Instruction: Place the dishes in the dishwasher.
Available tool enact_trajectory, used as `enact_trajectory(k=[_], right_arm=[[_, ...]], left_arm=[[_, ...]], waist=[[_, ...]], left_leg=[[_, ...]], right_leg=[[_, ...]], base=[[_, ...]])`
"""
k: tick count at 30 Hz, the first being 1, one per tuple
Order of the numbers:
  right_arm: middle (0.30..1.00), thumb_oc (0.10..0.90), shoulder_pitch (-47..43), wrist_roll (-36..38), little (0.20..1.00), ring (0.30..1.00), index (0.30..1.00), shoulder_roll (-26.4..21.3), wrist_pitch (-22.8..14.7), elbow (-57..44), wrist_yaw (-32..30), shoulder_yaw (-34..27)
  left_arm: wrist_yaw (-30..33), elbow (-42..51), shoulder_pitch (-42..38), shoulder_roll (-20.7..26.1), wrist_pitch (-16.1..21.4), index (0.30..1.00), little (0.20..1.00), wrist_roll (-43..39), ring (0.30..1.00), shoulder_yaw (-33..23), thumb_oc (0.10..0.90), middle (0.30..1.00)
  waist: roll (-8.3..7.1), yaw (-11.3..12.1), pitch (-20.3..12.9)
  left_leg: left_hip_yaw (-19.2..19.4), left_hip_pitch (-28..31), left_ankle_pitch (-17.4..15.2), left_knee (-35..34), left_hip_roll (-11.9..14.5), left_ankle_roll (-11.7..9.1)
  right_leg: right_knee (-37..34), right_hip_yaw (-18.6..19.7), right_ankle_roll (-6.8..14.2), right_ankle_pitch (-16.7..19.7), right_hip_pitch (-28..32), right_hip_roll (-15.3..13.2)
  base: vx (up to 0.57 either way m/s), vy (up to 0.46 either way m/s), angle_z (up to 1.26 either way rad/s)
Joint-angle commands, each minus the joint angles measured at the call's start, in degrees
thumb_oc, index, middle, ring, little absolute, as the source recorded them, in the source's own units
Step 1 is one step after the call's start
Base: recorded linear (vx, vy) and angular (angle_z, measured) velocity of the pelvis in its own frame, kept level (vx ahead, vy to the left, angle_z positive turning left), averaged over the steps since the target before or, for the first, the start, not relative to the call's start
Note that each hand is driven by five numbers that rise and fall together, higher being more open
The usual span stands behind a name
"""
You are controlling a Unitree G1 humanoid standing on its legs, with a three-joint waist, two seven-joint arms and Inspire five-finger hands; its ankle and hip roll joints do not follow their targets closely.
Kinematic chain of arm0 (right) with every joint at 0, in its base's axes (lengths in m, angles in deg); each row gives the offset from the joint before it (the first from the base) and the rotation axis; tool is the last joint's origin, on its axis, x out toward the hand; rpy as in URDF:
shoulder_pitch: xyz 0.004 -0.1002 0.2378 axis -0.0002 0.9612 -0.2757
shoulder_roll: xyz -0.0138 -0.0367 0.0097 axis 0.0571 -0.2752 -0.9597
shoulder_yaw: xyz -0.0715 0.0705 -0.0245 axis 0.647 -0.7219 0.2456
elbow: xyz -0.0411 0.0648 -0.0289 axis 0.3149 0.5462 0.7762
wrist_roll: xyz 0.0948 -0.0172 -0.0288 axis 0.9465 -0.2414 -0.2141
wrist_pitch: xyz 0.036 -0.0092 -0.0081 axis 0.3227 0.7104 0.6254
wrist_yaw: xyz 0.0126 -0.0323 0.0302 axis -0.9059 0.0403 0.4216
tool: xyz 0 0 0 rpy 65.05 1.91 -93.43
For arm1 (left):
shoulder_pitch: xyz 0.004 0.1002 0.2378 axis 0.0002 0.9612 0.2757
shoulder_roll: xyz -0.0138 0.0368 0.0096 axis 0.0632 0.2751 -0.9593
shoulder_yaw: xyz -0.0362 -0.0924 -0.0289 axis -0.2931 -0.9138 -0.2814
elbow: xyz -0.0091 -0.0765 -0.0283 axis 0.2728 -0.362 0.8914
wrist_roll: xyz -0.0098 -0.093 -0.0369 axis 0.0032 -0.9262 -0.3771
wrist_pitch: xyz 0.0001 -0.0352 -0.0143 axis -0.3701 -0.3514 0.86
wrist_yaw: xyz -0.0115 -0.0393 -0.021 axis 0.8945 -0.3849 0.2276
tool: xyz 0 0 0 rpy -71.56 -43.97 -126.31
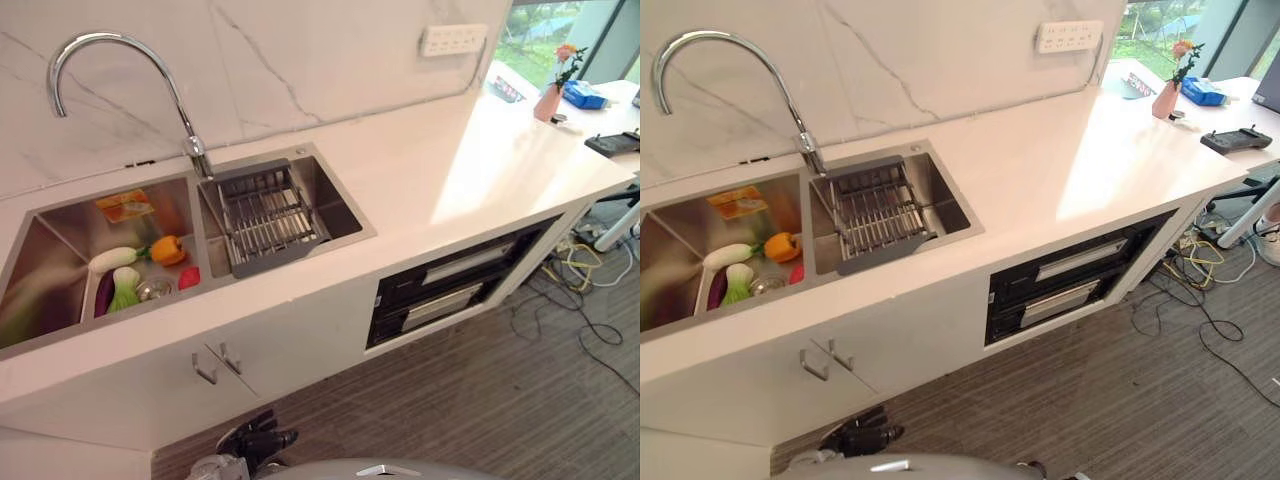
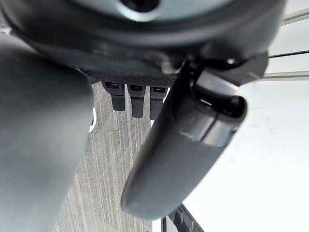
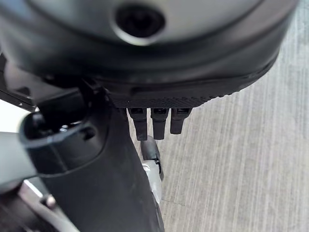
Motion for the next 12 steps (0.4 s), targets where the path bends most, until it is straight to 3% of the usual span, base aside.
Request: enact_trajectory(k=[1,2,3,4,5,6,7,8,9,10,12], right_arm=[[0.9,0.8,-6.54,0.82,0.9,0.9,0.9,-2.24,-1.61,-0.6,-2.57,-1.44],[0.9,0.8,-6.56,0.82,0.9,0.9,0.9,-2.24,-1.6,-0.61,-2.57,-1.44],[0.9,0.8,-7.47,1.26,0.9,0.9,0.9,-2.46,-1.46,-1.13,-2.91,-1.75],[0.9,0.8,-7.51,1.27,0.9,0.9,0.9,-2.47,-1.45,-1.14,-2.9,-1.77],[0.9,0.8,-8.91,2.72,0.9,0.9,0.9,-2.49,-1.43,-1.74,-3.69,-2.94],[0.9,0.8,-8.94,2.72,0.9,0.9,0.9,-2.48,-1.43,-1.72,-3.69,-2.95],[0.9,0.8,-9.62,5.4,0.9,0.9,0.9,-1.66,-1.96,-2.44,-4.84,-3.59],[0.9,0.8,-9.68,5.44,0.9,0.9,0.9,-1.64,-1.95,-2.44,-4.86,-3.55],[0.9,0.8,-8.87,7.22,0.9,0.9,0.9,-0.87,-1.77,-2.87,-4.49,-3.97],[0.9,0.8,-8.92,9.09,0.9,0.9,0.9,-0.53,-1.83,-2.63,-3.97,-4.33],[0.9,0.8,-7.99,12.49,0.9,0.9,0.9,0.69,-2.08,-2.47,-3.69,-5.6]], left_arm=[[0.57,-2.18,-4.41,-2.66,1.82,0.9,0.9,5.54,0.9,4.79,0.8,0.9],[0.57,-2.2,-4.44,-2.66,1.83,0.9,0.9,5.55,0.9,4.77,0.8,0.9],[1.08,-2.91,-4.91,-2.25,2.24,0.9,0.9,10.2,0.9,7.3,0.8,0.9],[1.11,-2.94,-4.97,-2.3,2.27,0.9,0.9,10.28,0.9,7.26,0.8,0.9],[2.1,-3.9,-5.87,-1.45,1.93,0.9,0.9,13.24,0.9,8.74,0.8,0.9],[2.1,-3.92,-5.9,-1.45,1.94,0.9,0.9,13.24,0.9,8.73,0.8,0.9],[3.27,-5.97,-7.21,-1.22,1.84,0.9,0.9,14.99,0.9,8.84,0.8,0.9],[3.28,-6.09,-7.34,-1.24,1.89,0.9,0.9,15.02,0.9,8.77,0.8,0.9],[4.71,-7.39,-8.69,-1.14,1.64,0.9,0.9,16.55,0.9,8.47,0.8,0.9],[5.63,-7.57,-9.0,-1.16,1.84,0.9,0.9,16.62,0.9,8.6,0.8,0.9],[5.5,-8.07,-9.18,-1.39,1.76,0.9,0.9,17.01,0.9,8.58,0.8,0.9]], waist=[[4.45,-1.12,0.77],[4.34,-1.18,0.77],[4.29,-3.31,1.69],[4.1,-3.26,1.69],[3.95,-5.15,2.96],[3.85,-5.0,2.91],[3.78,-6.76,3.66],[3.82,-6.58,3.62],[3.52,-6.72,3.86],[3.49,-7.59,3.71],[2.72,-8.63,3.6]], left_leg=[[-8.73,-1.2,-3.47,0.7,-3.9,3.4],[-8.78,-1.21,-3.52,0.69,-4.1,3.51],[-11.15,-0.14,-5.03,0.37,-6.53,4.87],[-11.07,-0.21,-5.06,0.37,-6.83,5.03],[-12.35,0.2,-6.31,0.37,-7.76,6.39],[-12.21,0.14,-6.33,0.37,-7.88,6.42],[-14.03,-0.26,-5.49,0.37,-6.81,5.68],[-13.84,-0.34,-5.45,0.37,-6.58,5.48],[-15.03,-0.98,-4.34,0.37,-5.86,4.64],[-15.77,-1.22,-3.92,0.37,-4.99,3.71],[-15.85,-0.74,-3.6,0.37,-4.06,2.84]], right_leg=[[16.29,-7.5,3.53,0.73,-1.77,-12.12],[16.59,-7.47,3.65,0.66,-1.86,-12.43],[26.07,-2.82,5.42,6.71,-4.89,-17.77],[26.51,-2.6,5.46,6.6,-5.21,-18.23],[35.71,4.11,5.31,8.23,-9.99,-19.53],[35.96,4.42,5.32,8.14,-10.34,-19.71],[38.39,9.36,2.78,1.03,-14.02,-12.97],[38.51,9.45,2.47,0.69,-14.27,-12.74],[34.95,8.6,1.9,-3.29,-14.61,-8.49],[30.77,7.73,1.24,-4.85,-13.88,-5.73],[26.83,8.84,1.94,-5.83,-12.4,-2.69]], base=[[0.07,0.217,0.55],[0.15,0.418,0.86],[0.07,0.224,0.62],[0.08,0.371,0.64],[0.01,0.162,0.36],[0.02,0.184,0.53],[0.01,0.014,0.29],[-0.01,-0.067,0.23],[0.0,-0.188,0.24],[0.01,-0.232,0.4],[0.05,-0.164,1.08]])
